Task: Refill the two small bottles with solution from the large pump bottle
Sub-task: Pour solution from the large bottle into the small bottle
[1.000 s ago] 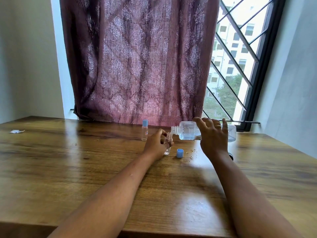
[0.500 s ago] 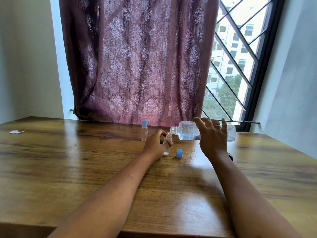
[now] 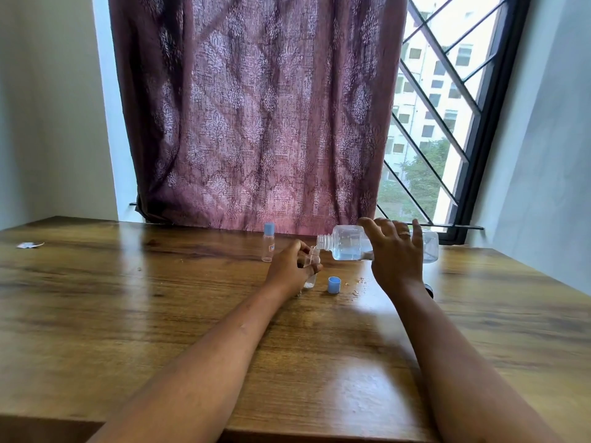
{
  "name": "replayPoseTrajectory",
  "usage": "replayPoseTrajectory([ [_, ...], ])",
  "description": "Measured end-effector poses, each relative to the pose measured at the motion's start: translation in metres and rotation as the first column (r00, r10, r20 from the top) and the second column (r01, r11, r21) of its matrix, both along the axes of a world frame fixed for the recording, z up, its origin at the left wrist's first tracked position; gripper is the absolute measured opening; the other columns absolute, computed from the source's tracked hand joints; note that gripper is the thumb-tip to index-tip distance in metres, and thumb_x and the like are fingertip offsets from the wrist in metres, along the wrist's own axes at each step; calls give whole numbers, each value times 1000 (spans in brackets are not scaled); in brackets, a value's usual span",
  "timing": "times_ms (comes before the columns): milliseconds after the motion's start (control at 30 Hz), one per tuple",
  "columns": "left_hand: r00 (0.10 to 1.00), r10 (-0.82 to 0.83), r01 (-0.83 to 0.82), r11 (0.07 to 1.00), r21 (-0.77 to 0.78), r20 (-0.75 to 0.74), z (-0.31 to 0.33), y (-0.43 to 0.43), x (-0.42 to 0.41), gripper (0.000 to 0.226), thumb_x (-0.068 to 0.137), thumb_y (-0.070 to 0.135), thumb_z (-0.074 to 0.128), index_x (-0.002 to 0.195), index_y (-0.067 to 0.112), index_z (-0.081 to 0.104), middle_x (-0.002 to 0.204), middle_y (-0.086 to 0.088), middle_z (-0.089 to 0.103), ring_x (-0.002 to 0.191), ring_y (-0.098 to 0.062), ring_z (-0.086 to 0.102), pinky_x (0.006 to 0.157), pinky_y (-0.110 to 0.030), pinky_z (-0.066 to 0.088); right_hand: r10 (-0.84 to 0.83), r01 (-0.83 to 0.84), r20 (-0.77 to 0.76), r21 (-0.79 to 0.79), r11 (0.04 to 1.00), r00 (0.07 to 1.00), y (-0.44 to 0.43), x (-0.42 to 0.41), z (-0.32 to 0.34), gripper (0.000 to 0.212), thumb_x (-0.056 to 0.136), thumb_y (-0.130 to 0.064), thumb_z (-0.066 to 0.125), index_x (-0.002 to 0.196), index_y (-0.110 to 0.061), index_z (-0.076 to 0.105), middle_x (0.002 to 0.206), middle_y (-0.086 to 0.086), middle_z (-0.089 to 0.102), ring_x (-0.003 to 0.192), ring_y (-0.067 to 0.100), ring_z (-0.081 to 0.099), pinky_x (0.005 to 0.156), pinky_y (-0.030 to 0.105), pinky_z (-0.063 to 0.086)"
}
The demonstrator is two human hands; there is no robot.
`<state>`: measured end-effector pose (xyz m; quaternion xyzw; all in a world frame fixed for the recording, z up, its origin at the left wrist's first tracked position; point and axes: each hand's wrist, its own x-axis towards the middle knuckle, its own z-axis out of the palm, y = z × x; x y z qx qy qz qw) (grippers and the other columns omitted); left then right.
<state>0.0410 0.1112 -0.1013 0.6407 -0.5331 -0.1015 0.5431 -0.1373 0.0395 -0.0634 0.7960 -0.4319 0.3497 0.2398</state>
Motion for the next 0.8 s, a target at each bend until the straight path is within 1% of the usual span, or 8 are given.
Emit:
replayPoseTrajectory([
  [33,1000,0,0,1000,1,-2,0,0,0,31,78,18,76,96,21,52,100,3,69,96,-11,65,83,-24,50,0,0,2,-2,1000,1000,0,0,0,71,77,0,66,132,-35,39,131,-2,55,125,28,46,115,51,12],
  [133,1000,8,-8,1000,-5,15,-1,1,0,31,78,21,76,95,21,51,94,6,63,95,-13,62,83,-26,49,4,-4,23,-2,1000,1000,1,1,1,73,74,8,58,132,-34,42,130,0,56,124,30,47,116,51,12],
  [200,1000,9,-8,1000,-6,13,-1,2,0,31,78,21,76,96,21,51,96,4,62,98,-15,62,82,-27,50,-1,1,18,-2,1000,1000,2,0,1,73,74,7,59,132,-34,42,130,-1,56,124,30,47,116,50,12],
  [300,1000,3,-3,1000,-1,9,0,2,-1,31,79,22,75,97,21,50,101,1,63,101,-18,63,77,-27,53,0,0,13,-3,1000,1000,1,0,1,72,75,4,61,132,-34,41,131,-1,55,125,29,46,116,50,12],
  [367,1000,8,-8,1000,-2,21,0,2,0,31,79,22,75,97,21,50,99,3,62,100,-17,62,83,-30,52,2,-2,17,-4,1000,1000,1,0,1,72,74,5,61,132,-34,42,130,-1,56,125,29,47,116,50,12],
  [467,1000,13,-13,1000,-7,28,1,2,-1,31,78,22,76,95,22,50,94,7,60,97,-14,60,83,-28,49,9,-8,25,-12,1000,1000,1,1,1,71,74,7,59,131,-33,44,129,0,57,123,30,48,115,51,12],
  [633,999,18,-17,1000,-7,39,-1,1,0,31,78,22,76,95,22,50,90,11,59,94,-13,61,81,-27,49,4,-3,22,-18,1000,1000,1,1,0,71,74,8,59,131,-33,44,128,1,58,122,31,49,115,51,14],
  [800,1000,3,-3,1000,-11,17,0,2,0,30,78,22,76,92,25,50,85,20,56,89,-7,59,72,-18,47,5,-4,16,-15,1000,1000,1,1,0,71,74,6,62,131,-33,43,129,0,57,123,30,48,115,51,13],
])
